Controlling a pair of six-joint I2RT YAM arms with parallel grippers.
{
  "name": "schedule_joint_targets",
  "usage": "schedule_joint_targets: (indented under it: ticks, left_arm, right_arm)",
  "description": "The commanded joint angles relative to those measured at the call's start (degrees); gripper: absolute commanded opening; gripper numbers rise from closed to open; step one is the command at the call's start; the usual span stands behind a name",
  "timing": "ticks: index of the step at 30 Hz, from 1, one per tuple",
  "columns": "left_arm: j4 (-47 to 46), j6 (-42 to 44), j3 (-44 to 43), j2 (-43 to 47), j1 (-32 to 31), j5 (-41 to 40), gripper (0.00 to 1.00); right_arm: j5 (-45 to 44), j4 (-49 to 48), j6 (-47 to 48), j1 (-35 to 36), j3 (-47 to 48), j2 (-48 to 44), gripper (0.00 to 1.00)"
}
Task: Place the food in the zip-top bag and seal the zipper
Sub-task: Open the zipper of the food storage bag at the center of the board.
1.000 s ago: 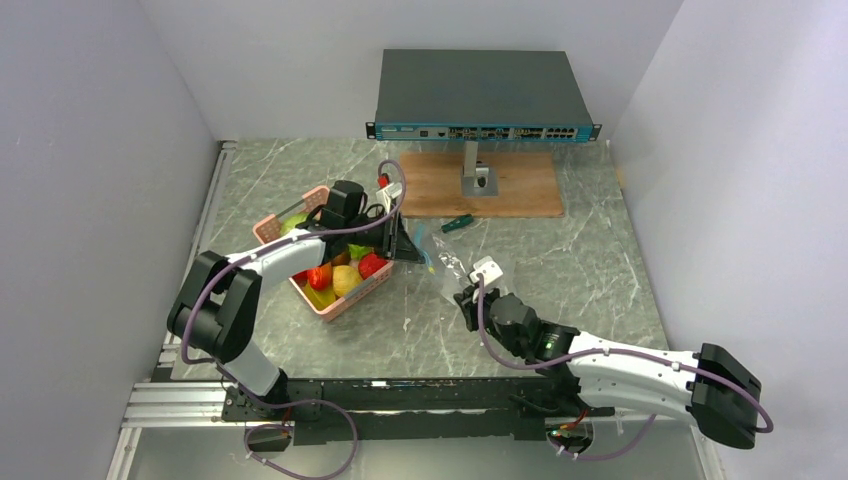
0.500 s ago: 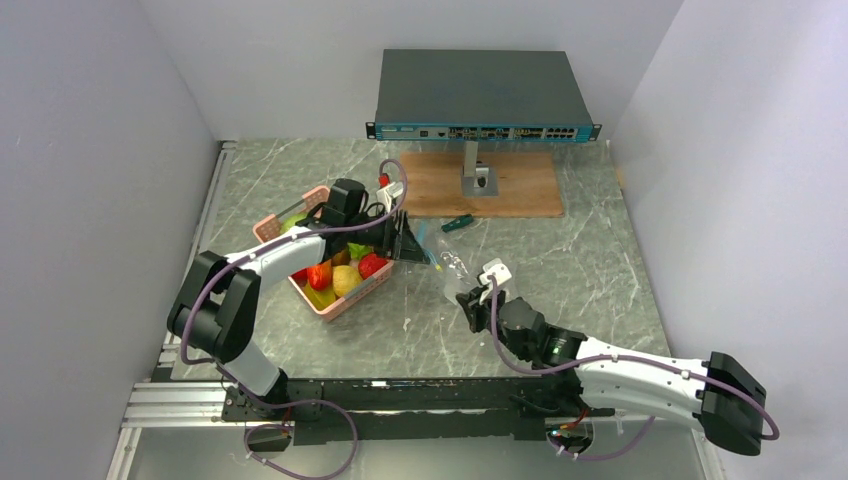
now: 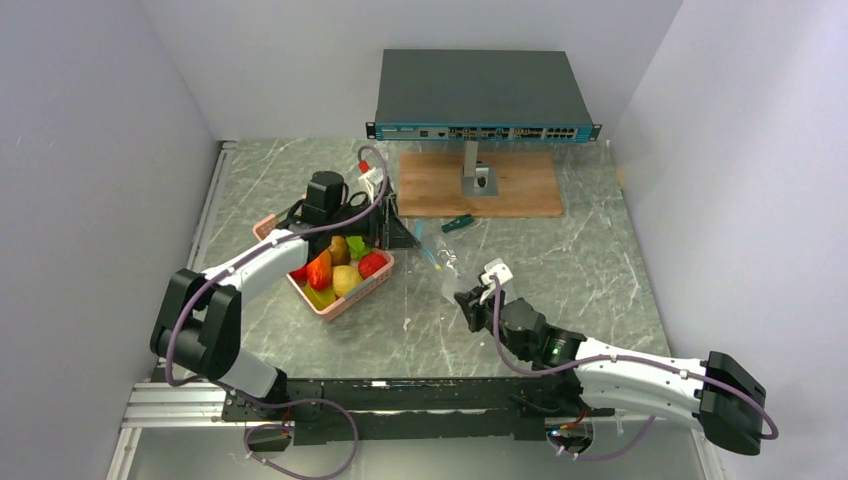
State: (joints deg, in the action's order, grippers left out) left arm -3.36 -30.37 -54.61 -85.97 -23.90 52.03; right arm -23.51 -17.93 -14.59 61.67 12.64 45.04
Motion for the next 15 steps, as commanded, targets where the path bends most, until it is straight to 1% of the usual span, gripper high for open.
schedule_joint_targets:
  ticks: [1,4,8,10,11,13,15]
  left_arm:
    - [-5.7,-3.55,0.94,-0.4,0.43,1.64,0.9]
    - [-5.16,-4.47,0.45,-2.55,0.35,2.3,0.89]
    - [-8.64,-7.44,1.03,-4.67,0.3,4.13,0.9]
    - [-7.26,-6.22,0.3,-5.43,-0.14,4.18,0.89]
    - [-6.3,-5.67,-0.13,-5.81,-0.52,4.14,0.88]
    - [-5.45,-5.04,-0.7,-6.2,-1.53,4.57,0.82]
    - [-4.37,-3.84,-1.17,-6.36,-2.56,4.32,0.73]
  right_arm:
    - [-0.89,-3.21,-1.13,0.24,0.16,-0.84,0.0]
    - [-0.26,-3.66,-0.63,0.29,0.58,-0.46,0.0]
    - [0.66,-5.42,-1.11,0.29,0.9,1.01,0.0]
    - [1.54,-6.25,-1.23,0.29,1.31,1.84,0.0]
    - [1.57,-6.94,-1.34,0.28,1.28,2.34,0.0]
    - [1.28,-8.42,-2.0,0.25,0.92,3.01,0.0]
    - [1.74,-8.63,-2.59,0.3,1.4,3.64,0.0]
